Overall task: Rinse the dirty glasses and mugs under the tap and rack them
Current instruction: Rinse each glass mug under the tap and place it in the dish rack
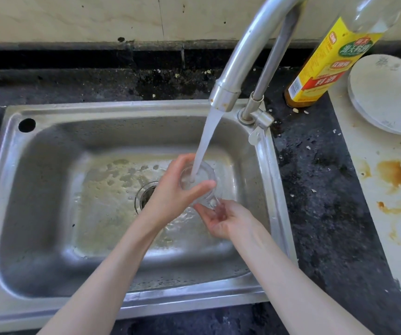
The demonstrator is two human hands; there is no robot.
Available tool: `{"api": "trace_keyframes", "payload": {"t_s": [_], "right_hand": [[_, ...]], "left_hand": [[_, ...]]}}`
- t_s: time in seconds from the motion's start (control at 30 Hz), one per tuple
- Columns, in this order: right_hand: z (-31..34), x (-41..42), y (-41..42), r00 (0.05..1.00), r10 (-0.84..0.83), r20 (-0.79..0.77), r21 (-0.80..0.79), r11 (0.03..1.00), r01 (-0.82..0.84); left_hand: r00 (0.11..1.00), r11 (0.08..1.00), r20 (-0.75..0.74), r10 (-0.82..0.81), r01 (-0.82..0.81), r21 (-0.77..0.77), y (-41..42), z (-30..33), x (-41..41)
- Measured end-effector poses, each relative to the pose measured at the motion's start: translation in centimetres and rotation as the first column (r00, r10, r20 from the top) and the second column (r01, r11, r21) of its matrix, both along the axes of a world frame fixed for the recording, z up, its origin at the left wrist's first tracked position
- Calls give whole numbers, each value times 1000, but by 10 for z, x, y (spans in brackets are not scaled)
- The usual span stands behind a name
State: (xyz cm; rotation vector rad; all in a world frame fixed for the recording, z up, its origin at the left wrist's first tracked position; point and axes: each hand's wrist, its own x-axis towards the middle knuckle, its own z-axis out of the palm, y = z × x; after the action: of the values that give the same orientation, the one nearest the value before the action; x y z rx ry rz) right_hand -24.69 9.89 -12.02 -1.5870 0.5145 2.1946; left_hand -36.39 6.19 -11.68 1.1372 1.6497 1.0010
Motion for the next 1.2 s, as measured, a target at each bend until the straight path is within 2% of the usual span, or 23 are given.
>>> {"api": "trace_keyframes", "payload": {"t_s": [0.03, 0.1, 0.13, 0.23, 0.3, 0.4, 0.47, 0.53, 0.6, 0.67, 0.7, 0.73, 0.77, 0.83, 0.9, 0.97, 1.03, 1.13, 1.2], "right_hand": [[-2, -2, -2, 1000, -2, -1, -7, 1000, 2], [-5, -7, -7, 1000, -14, -21, -26, 1000, 13], [-7, -8, -8, 999, -17, -33, -34, 999, 16], [-15, -10, -7, 999, -36, -24, -30, 999, 35], [-24, -11, -6, 998, -59, -21, -31, 998, 58], [-36, -16, -3, 998, -58, -14, -9, 998, 58], [-44, -18, 3, 997, -74, 32, 54, 996, 72], [-47, -20, 6, 993, -86, 87, 165, 984, 70], [-44, -19, 5, 982, -35, 186, 272, 962, -18], [-40, -14, 2, 951, 20, 310, 362, 922, -138], [-36, -11, 0, 921, 73, 382, 426, 871, -245], [-33, -9, -2, 867, 146, 476, 485, 780, -397], [-33, -9, -3, 783, 210, 585, 519, 646, -560], [-28, -8, -8, 614, 293, 733, 517, 346, -783], [-25, 2, -12, 541, 316, 780, 514, 171, -841], [-21, 12, -11, 542, 330, 773, 545, 91, -833], [-15, 25, -9, 574, 391, 719, 601, 63, -796], [-5, 36, -2, 488, 552, 676, 611, -50, -790], [-6, 43, 2, 481, 618, 621, 659, -79, -748]], "left_hand": [[991, 995, -88, 99, -100, -5, 5, -2, 5], [918, 955, -271, 291, -297, 17, 12, -8, 12], [884, 932, -302, 357, -361, 44, 14, -11, 13], [861, 882, -197, 469, -467, 63, 12, -15, 10], [873, 890, -173, 455, -450, 71, 3, -20, 13], [940, 948, -139, 313, -300, 104, -16, -25, 32], [956, 962, -105, 272, -272, 11, -19, -23, 39], [938, 940, -126, 323, -333, -76, -9, -20, 31], [910, 907, -164, 380, -402, -128, 4, -22, 13], [931, 884, -164, 324, -360, -297, 11, -20, -3], [962, 877, -167, 218, -268, -400, 13, -20, -7], [983, 865, -159, 87, -154, -478, 14, -20, -10], [991, 854, -133, -2, -68, -516, 15, -19, -11], [998, 872, -63, -24, -10, -489, 9, -20, -10], [999, 911, 13, 35, -27, -411, 0, -21, -11], [992, 947, 116, 41, -1, -321, -7, -22, -7], [953, 961, 281, 112, -31, -277, -9, -22, -1], [786, 954, 568, 243, -87, -287, -7, -31, 0], [774, 963, 595, 216, -67, -262, -8, -30, -5]]}}
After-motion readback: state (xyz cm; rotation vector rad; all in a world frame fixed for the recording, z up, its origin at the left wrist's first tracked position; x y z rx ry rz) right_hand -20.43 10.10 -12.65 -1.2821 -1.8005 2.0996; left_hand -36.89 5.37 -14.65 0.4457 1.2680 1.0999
